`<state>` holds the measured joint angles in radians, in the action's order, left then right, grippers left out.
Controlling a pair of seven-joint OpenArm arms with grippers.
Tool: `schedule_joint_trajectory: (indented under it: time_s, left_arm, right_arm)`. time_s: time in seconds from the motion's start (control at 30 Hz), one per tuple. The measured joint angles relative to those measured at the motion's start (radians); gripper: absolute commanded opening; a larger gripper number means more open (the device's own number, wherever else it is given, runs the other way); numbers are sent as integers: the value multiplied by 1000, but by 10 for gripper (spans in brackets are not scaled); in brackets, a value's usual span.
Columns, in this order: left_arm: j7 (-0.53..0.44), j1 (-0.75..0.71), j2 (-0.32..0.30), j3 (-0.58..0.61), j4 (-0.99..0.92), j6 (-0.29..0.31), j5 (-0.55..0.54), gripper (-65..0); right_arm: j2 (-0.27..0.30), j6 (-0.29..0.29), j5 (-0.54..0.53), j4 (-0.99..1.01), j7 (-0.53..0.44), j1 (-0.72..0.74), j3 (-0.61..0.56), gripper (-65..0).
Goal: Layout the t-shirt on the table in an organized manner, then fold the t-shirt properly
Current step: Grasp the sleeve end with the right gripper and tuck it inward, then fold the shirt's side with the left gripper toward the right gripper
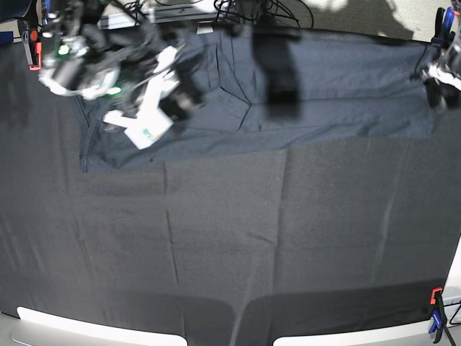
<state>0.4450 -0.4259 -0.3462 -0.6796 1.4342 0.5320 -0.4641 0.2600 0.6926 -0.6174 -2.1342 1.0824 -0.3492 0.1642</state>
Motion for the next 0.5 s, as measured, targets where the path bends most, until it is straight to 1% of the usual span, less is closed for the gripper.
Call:
schedule_joint_trajectory:
  time_s: [0.03, 0.1, 0.2, 0.27, 0.33, 0.47, 0.5]
  left_arm:
    - [-21, 0, 0, 0, -29, 3, -11, -385]
    - [-26, 3, -1, 0, -60, 21, -45, -385]
    - [-18, 3, -1, 0, -67, 108, -80, -386]
    - [-3, 2, 0, 0, -67, 155, -108, -391]
    - [13, 7, 0, 0, -67, 154, -125, -401]
    - [85, 32, 0, 0, -67, 157, -166, -401]
    - [90, 39, 0, 0, -67, 157, -167, -401]
  right_arm:
    - [0, 0, 1, 0, 0, 0, 22, -460]
    - [0, 0, 0, 0, -5, 0, 56, -460]
    - [-3, 0, 1, 0, -35, 0, 90, -460]
    - [-2, 0, 1, 0, -48, 0, 97, -460]
    - [-3, 0, 1, 0, -49, 0, 96, -460]
    - [-3, 0, -2, 0, -50, 0, 96, -460]
    - [-3, 0, -3, 0, -50, 0, 96, -460]
